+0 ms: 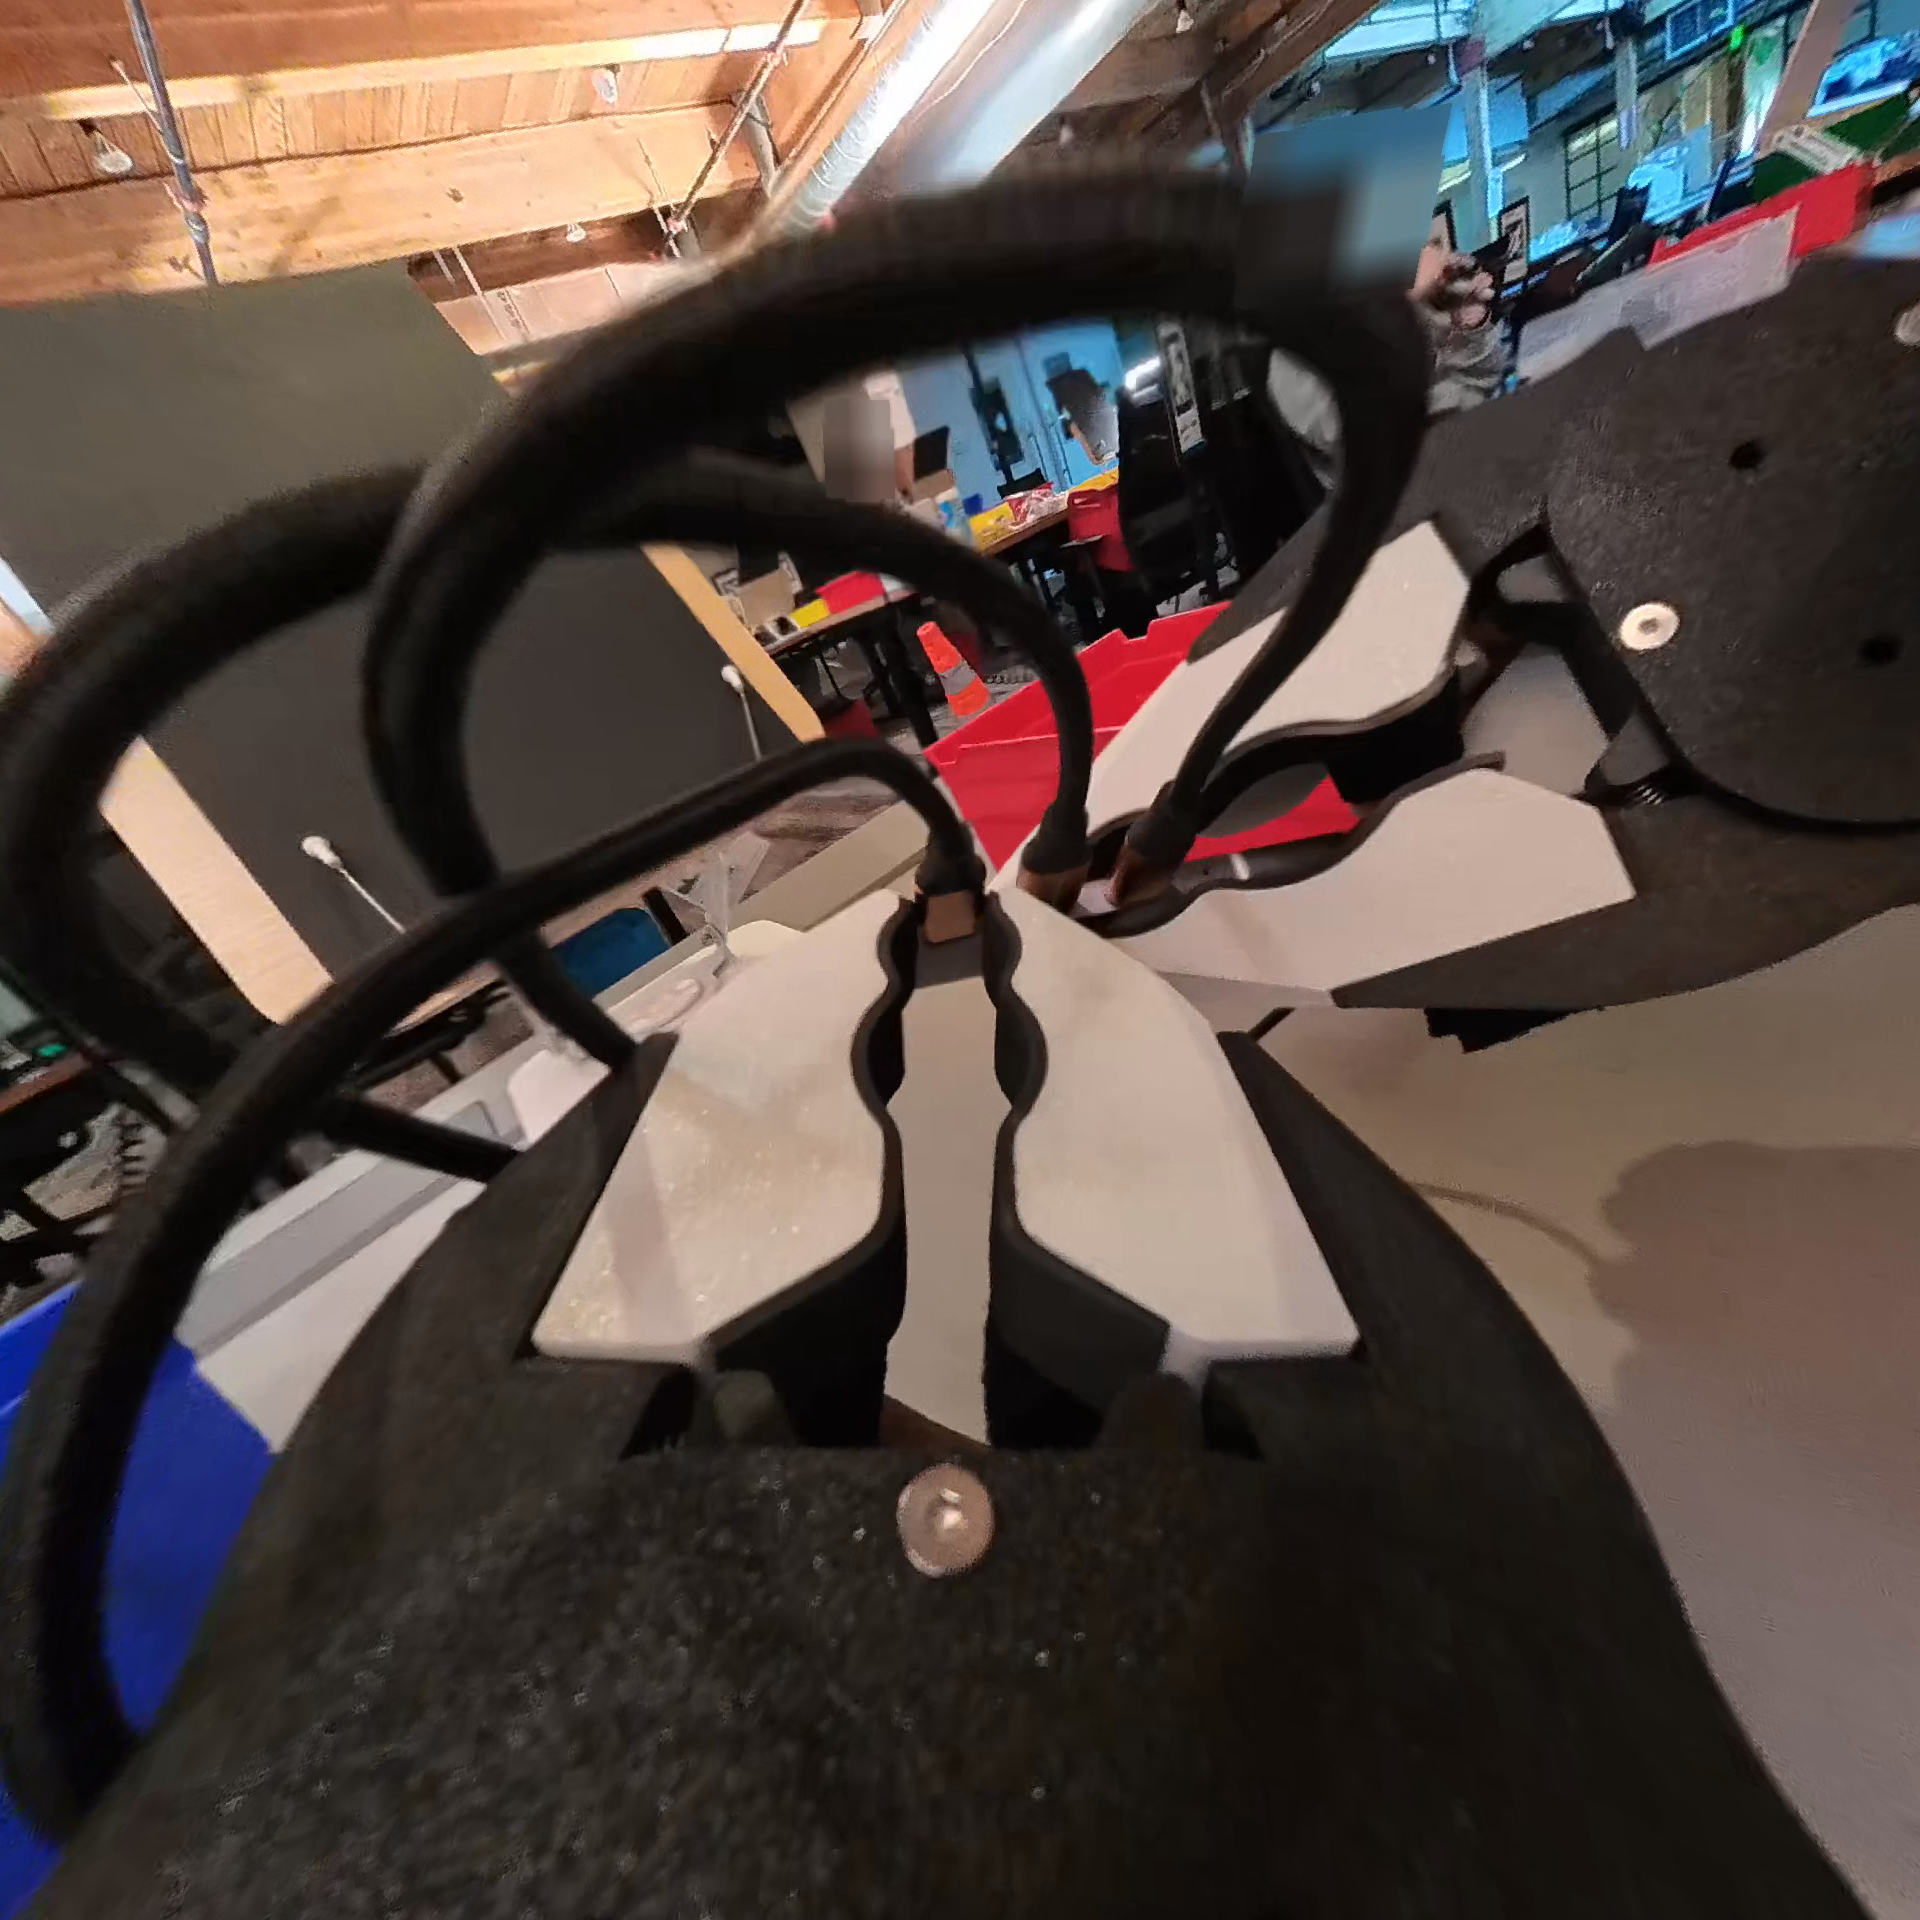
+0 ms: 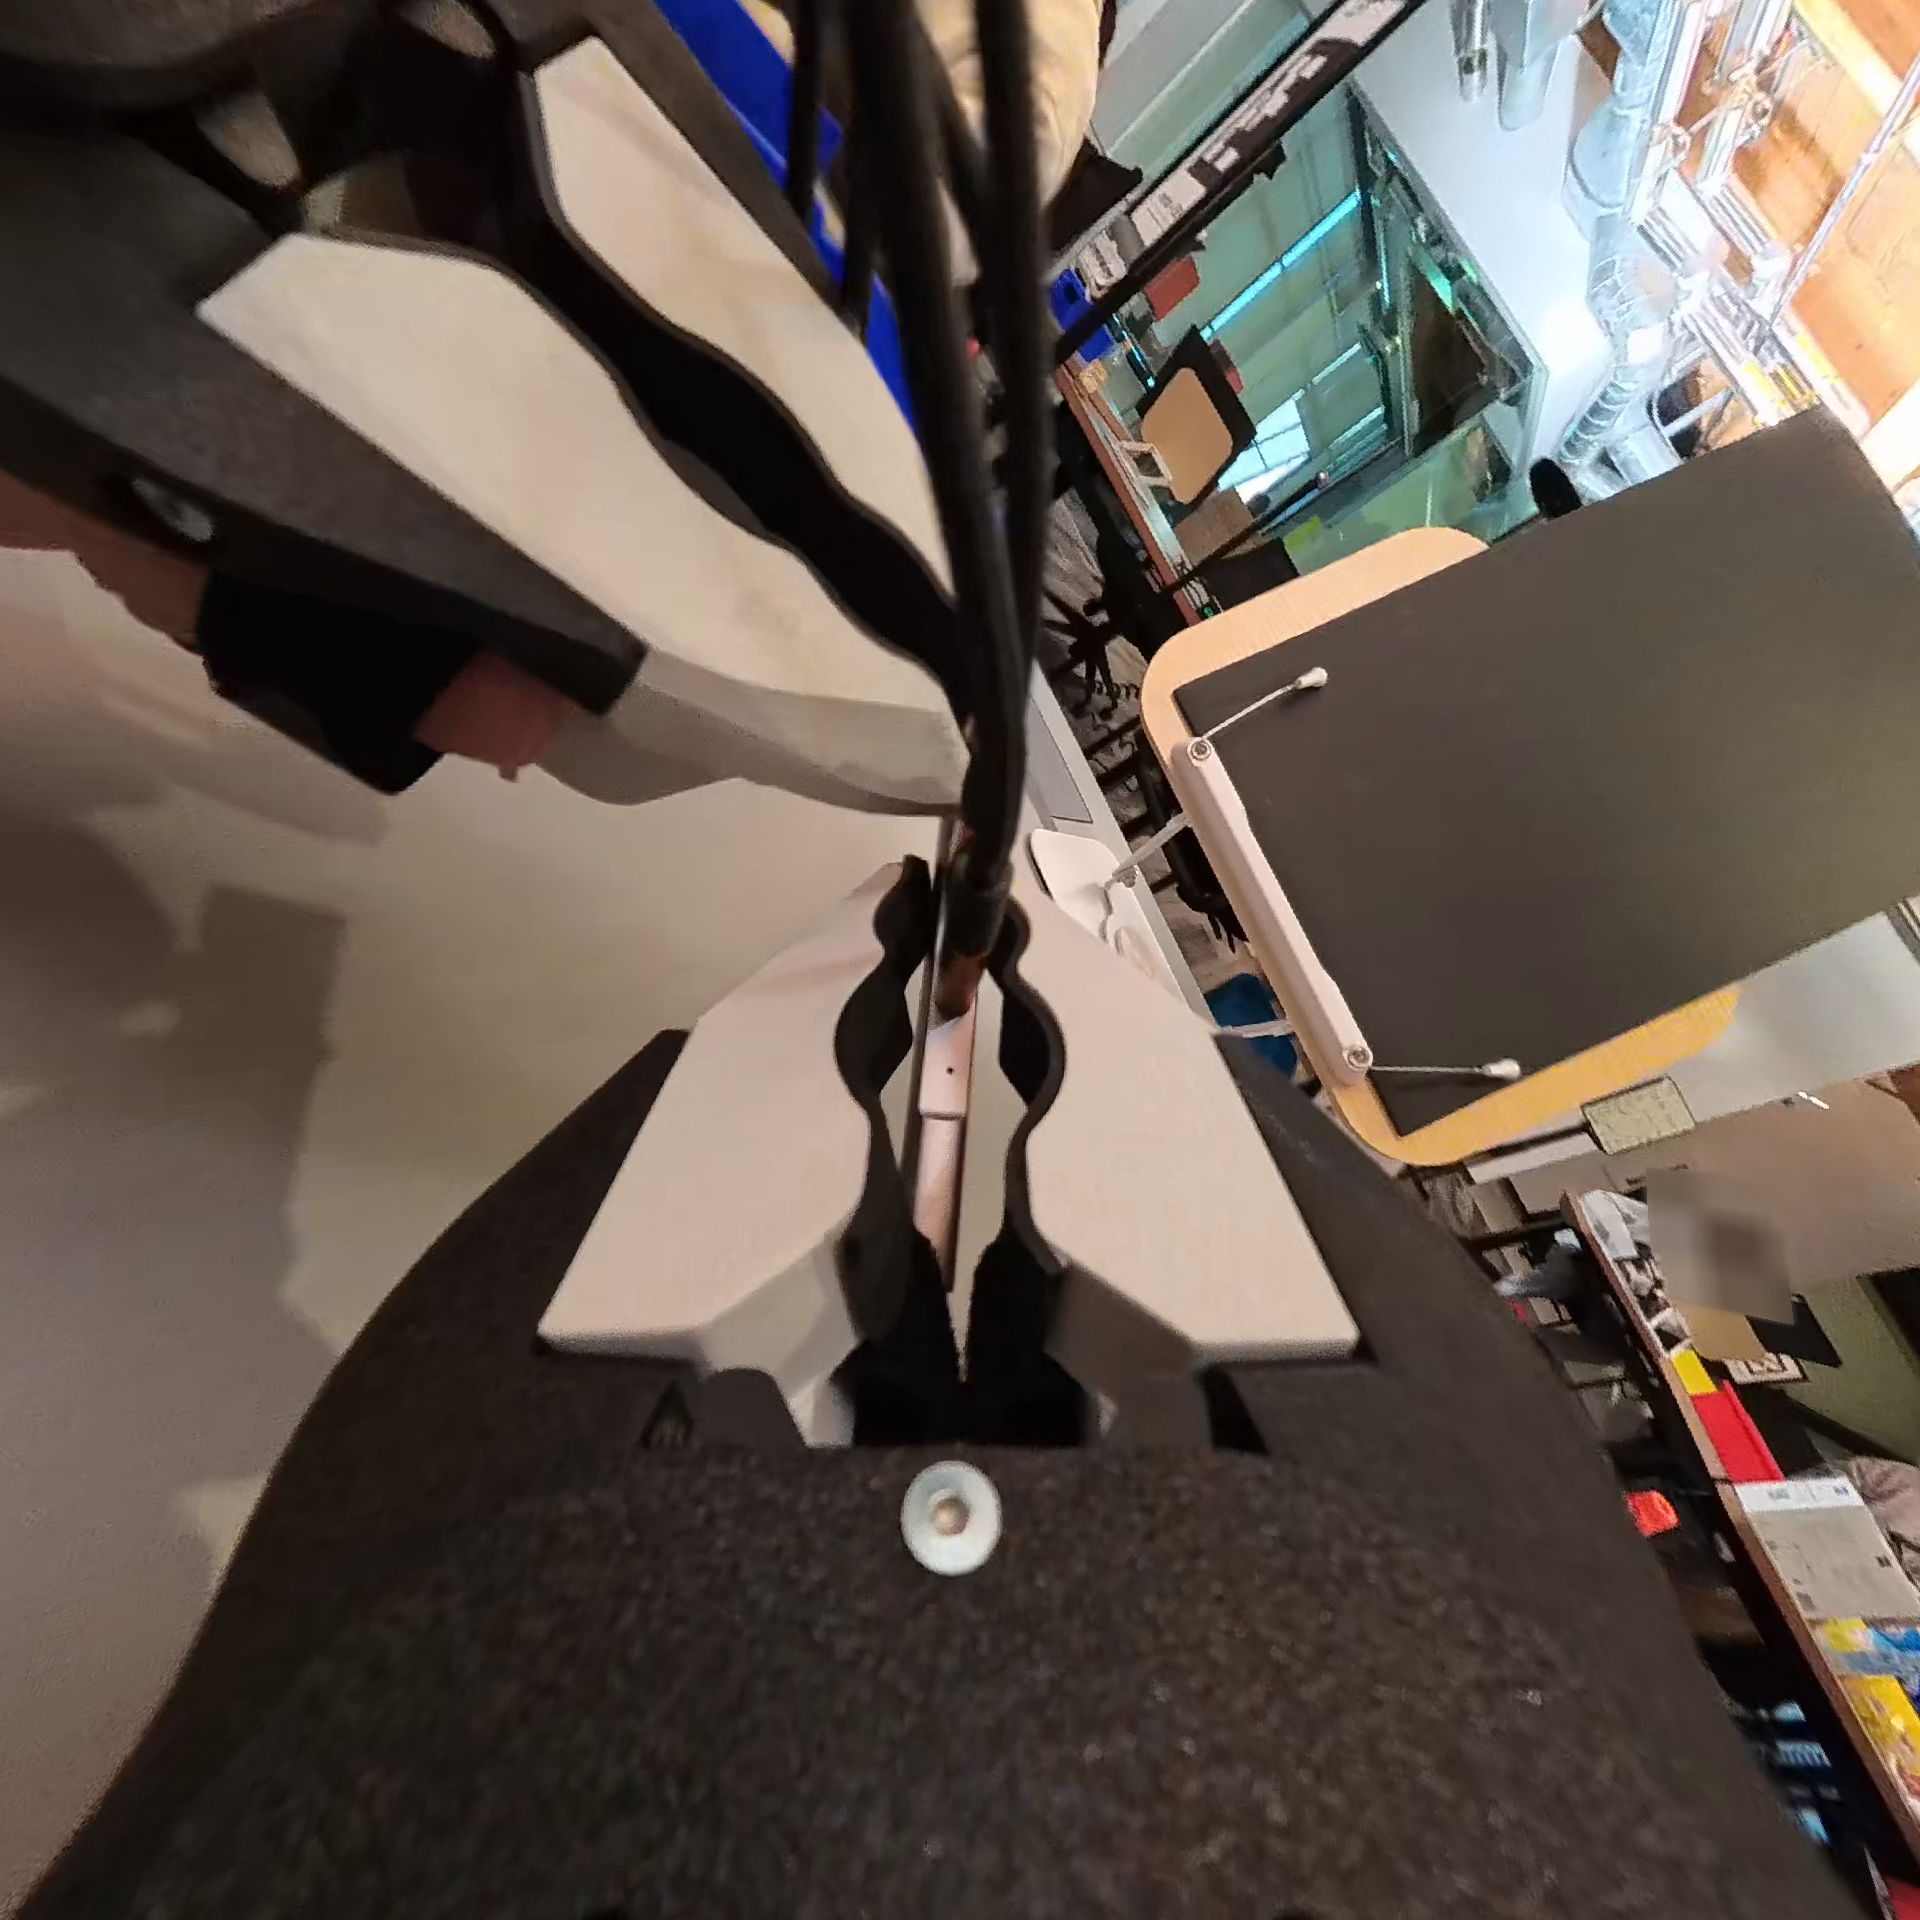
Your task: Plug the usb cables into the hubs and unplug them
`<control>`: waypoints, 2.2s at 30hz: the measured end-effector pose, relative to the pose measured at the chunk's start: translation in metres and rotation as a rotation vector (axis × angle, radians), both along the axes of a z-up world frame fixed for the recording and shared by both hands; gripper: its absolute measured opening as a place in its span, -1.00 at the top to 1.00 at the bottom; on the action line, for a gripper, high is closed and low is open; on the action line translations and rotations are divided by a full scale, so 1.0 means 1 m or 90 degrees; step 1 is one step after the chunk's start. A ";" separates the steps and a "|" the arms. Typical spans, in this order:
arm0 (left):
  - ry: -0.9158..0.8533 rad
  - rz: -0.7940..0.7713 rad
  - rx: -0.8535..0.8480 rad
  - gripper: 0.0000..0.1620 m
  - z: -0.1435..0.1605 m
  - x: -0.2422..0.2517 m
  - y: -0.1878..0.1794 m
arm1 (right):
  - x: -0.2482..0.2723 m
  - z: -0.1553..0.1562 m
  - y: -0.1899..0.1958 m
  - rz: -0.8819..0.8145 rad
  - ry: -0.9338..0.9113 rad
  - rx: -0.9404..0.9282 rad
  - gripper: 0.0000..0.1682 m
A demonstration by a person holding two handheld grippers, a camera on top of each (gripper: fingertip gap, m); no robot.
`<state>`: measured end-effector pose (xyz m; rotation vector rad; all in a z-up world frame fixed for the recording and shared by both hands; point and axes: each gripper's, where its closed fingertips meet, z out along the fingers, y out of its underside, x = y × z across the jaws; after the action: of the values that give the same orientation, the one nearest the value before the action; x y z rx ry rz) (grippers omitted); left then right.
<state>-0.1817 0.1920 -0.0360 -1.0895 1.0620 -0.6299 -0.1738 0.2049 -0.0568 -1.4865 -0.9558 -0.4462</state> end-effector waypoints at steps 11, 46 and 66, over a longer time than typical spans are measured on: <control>-0.001 -0.067 -0.108 0.85 0.000 0.000 0.001 | -0.001 -0.001 -0.009 0.014 -0.060 0.018 0.77; -0.036 -0.329 -0.026 0.87 0.023 -0.015 -0.039 | -0.035 0.022 -0.067 0.497 0.930 -0.740 0.75; 0.056 -0.486 -0.484 0.61 -0.035 0.001 -0.036 | 0.014 0.041 -0.018 0.374 0.953 -0.341 0.92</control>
<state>-0.1811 0.1562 -0.0706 -1.3425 1.3603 -1.7074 -0.1603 0.1869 -0.0160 -1.3859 -0.1919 1.3008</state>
